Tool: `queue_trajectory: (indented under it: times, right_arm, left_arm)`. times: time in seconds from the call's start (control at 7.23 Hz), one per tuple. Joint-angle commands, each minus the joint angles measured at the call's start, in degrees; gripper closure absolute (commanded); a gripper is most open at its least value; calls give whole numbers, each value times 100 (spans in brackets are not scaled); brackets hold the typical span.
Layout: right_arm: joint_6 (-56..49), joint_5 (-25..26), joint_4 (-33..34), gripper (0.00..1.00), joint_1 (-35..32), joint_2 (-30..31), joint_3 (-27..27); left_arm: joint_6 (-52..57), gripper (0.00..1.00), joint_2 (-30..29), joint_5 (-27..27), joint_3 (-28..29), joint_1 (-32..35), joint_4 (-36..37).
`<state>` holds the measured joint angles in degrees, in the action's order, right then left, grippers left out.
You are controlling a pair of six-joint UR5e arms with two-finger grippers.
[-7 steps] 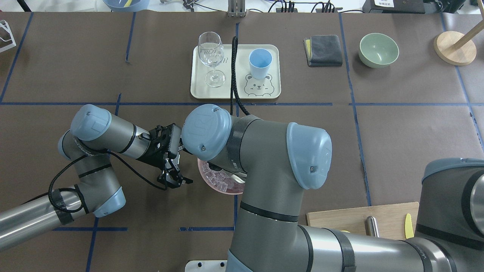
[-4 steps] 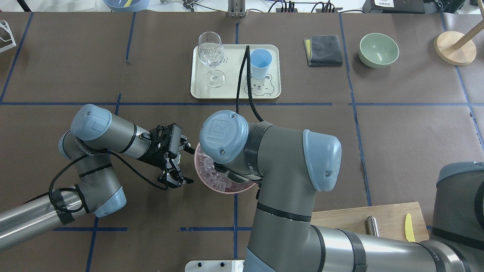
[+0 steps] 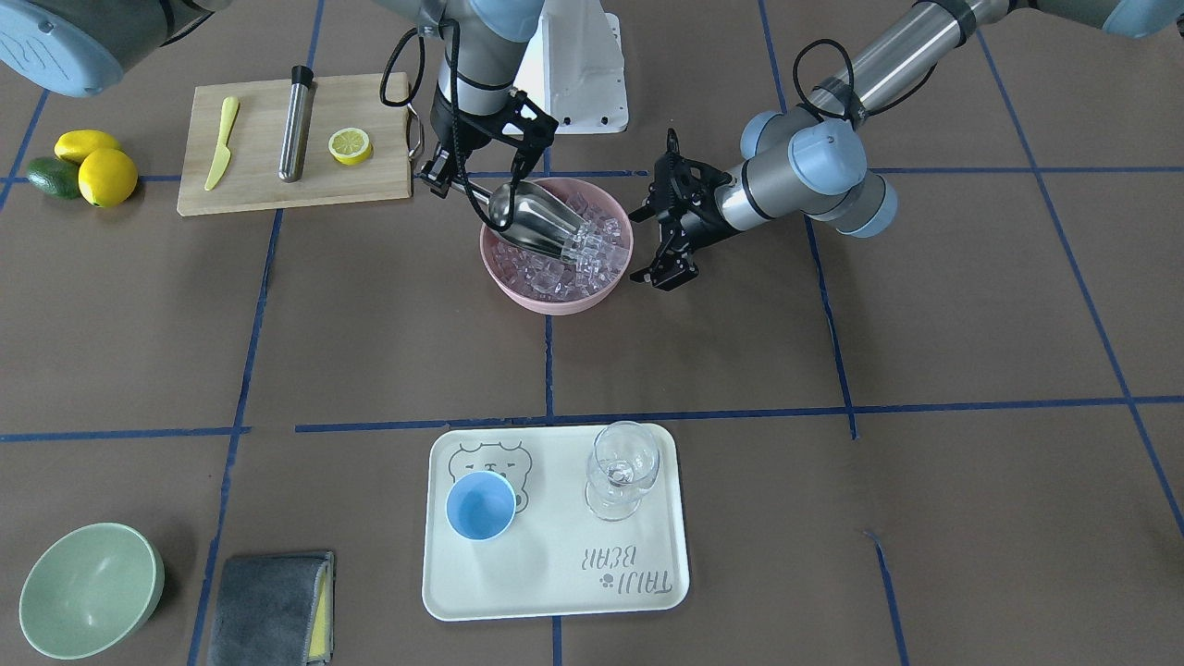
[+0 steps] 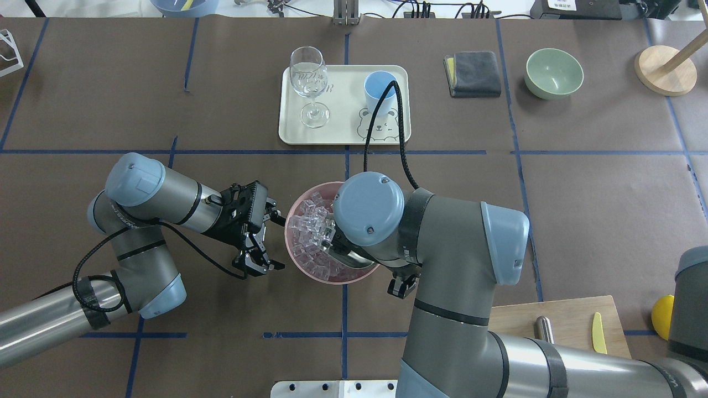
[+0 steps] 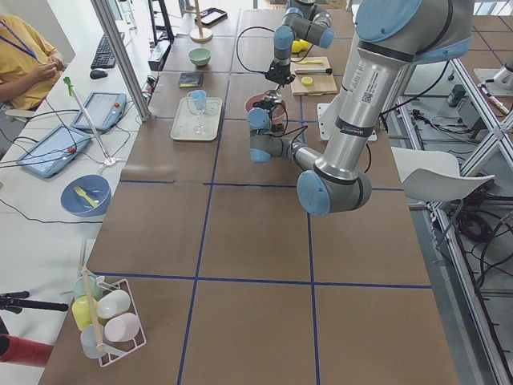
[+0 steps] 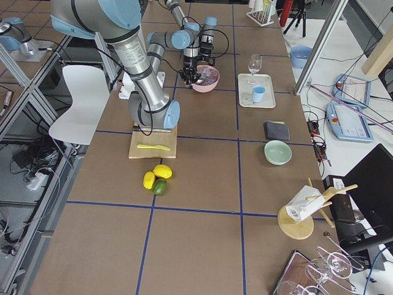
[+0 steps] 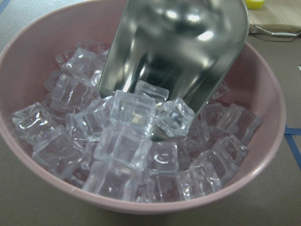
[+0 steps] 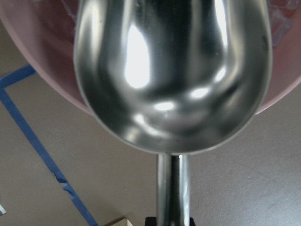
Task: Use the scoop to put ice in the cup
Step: 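Lift the scoop loaded with ice out of the bowl with the right gripper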
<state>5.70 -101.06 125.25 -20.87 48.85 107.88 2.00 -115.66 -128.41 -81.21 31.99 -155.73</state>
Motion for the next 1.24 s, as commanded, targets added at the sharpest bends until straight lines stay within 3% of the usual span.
queue_trajectory:
  times: [0.0, 0.55, 1.11]
  right_arm:
    - [97, -203, -473, 100, -23, 264, 14]
    - [344, -546, -1825, 100, -128, 800, 5]
    - [738, -555, -2583, 100, -145, 1055, 118]
  left_arm:
    - [-7, 0, -1, 0, -26, -9, -10]
    - [-33, 0, -62, 0, -97, -9, -1]
    - [-33, 0, -53, 0, -132, -9, 8]
